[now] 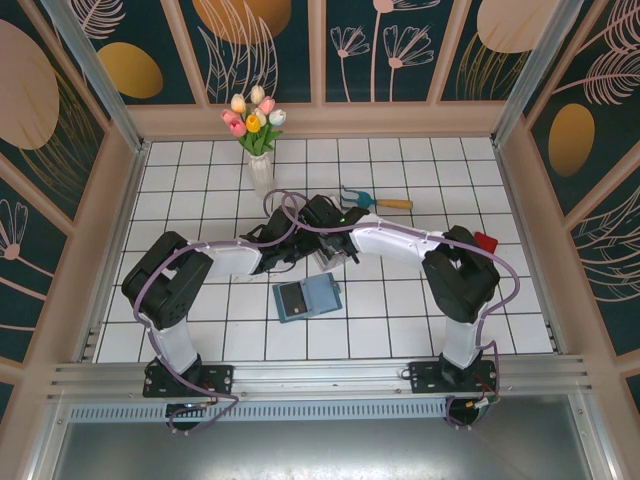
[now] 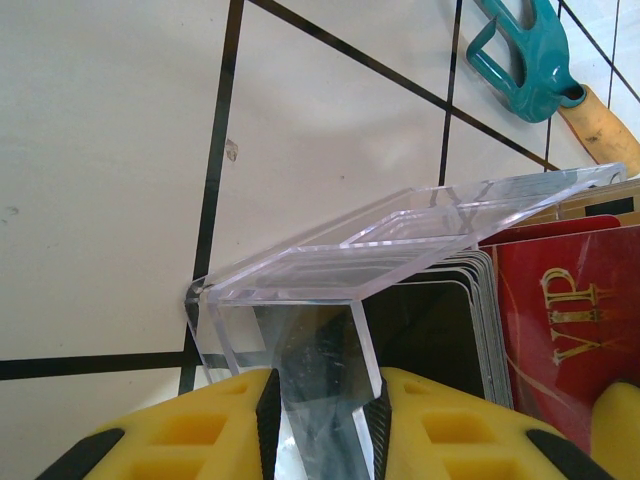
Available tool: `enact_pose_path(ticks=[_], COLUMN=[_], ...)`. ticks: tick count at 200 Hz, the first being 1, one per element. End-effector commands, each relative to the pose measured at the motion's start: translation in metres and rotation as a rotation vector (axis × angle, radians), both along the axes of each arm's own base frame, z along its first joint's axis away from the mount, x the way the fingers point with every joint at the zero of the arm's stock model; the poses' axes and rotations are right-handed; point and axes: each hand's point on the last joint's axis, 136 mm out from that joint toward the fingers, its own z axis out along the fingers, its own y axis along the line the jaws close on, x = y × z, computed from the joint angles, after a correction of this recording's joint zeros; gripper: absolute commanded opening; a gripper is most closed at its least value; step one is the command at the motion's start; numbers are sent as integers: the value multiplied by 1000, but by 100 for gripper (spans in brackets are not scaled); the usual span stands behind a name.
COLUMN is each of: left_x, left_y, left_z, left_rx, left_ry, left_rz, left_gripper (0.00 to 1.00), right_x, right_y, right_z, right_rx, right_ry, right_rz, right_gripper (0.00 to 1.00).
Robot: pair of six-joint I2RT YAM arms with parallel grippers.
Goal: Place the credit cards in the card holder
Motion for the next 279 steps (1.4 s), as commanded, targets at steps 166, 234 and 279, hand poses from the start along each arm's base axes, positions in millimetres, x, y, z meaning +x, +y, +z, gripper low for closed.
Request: enact_pose_path(ticks=[166, 234, 279], left_x=[-21, -21, -20], left_y=[26, 25, 25], left_z=[-45, -46, -45], left_rx=[131, 131, 130], left_ry=[114, 120, 117], left_rz=[11, 8, 9], left_gripper=[31, 31, 31], right_x=[0, -4, -5], right_y=[-5, -1, -3], right_z=[30, 34, 17], right_rx=[4, 32, 22], right_ry=[-42, -21, 1], right_rz=[8, 27, 28], right_gripper=[15, 11, 16])
